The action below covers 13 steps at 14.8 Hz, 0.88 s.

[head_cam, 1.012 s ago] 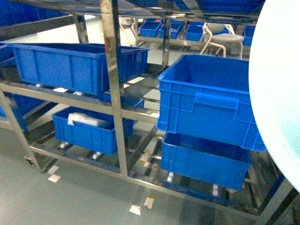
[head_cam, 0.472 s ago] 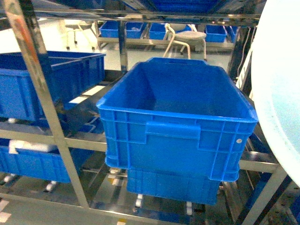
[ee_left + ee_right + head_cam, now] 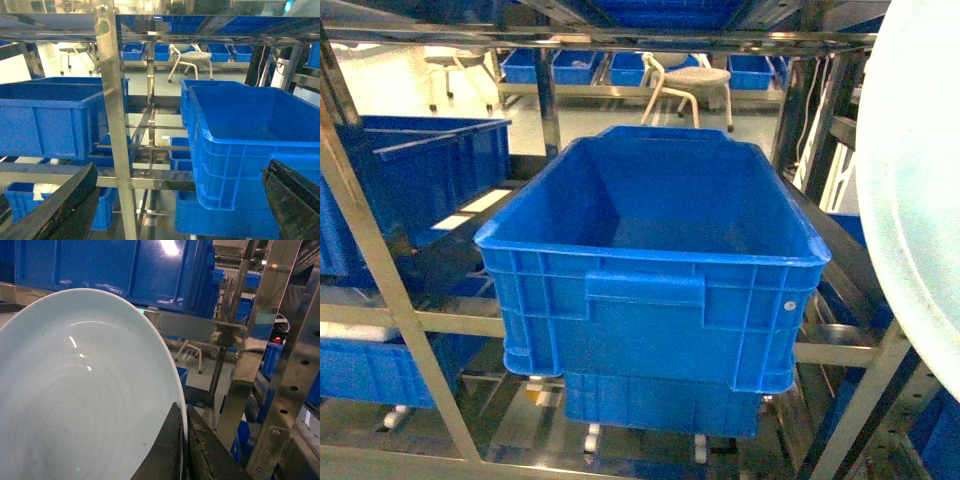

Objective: Place blue tray on left shelf second layer neatly

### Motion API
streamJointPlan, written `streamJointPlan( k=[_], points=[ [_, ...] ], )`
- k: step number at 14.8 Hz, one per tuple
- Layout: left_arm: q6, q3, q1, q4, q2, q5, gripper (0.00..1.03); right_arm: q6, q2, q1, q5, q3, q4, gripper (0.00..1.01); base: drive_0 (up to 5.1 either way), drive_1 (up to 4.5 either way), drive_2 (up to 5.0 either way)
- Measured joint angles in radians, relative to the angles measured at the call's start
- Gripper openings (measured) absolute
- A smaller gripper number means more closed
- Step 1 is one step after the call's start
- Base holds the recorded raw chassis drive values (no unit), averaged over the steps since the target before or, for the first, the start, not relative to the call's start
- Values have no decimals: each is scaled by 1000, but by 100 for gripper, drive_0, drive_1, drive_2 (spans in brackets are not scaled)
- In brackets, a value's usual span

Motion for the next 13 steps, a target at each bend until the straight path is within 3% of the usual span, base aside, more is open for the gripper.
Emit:
streamJointPlan(
  k=[13],
  points=[
    [0,0,0,0,0,0,98,0,0,0,0,0,0,2,0,0,0]
  ],
)
